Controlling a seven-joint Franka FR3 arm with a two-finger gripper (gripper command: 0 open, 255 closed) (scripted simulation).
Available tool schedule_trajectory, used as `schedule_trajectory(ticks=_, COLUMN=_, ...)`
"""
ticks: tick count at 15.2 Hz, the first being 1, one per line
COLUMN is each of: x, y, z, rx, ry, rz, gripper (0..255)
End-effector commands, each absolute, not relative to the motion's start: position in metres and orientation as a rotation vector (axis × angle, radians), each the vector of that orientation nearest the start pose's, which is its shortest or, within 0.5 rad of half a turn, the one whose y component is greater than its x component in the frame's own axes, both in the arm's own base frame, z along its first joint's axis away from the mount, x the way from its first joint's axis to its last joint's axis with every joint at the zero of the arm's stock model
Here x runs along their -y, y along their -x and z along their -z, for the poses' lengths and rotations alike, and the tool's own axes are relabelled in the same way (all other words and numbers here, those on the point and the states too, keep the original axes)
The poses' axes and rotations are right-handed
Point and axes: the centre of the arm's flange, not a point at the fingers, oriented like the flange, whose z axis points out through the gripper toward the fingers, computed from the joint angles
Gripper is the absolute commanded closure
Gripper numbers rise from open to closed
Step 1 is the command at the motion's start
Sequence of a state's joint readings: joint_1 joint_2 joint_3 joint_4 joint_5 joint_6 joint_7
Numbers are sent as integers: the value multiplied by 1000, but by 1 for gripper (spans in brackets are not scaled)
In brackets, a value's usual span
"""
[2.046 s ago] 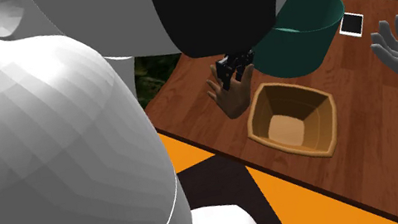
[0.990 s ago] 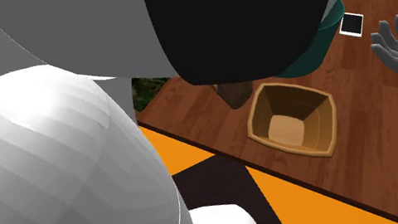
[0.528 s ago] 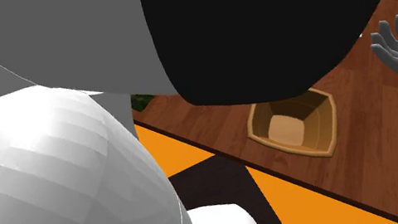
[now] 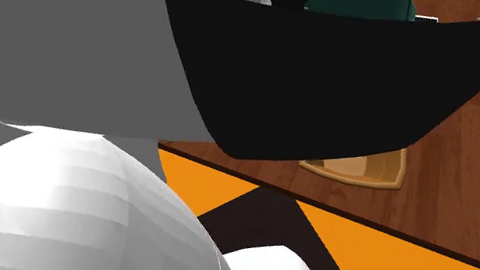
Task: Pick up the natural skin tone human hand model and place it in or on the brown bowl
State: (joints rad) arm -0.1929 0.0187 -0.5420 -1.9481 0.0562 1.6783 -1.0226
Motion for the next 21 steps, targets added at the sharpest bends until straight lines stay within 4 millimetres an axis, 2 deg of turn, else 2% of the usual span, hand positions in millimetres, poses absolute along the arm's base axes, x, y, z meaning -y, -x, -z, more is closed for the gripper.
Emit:
schedule_trajectory(ticks=1, x=350, y=-395, z=-461, rx=391, ry=2858, rz=-214, gripper=255)
schedule_trajectory(ticks=3, x=350, y=-395, z=-469, rx=391, ry=2858, rz=-214, gripper=255)
schedule_trajectory(ticks=18, x=424, y=-209, z=-482, rx=391, ry=2858, rz=-214, gripper=255)
schedule_trajectory(ticks=21, x=424, y=-209, z=-466, rx=391, ry=2858, rz=-214, gripper=255)
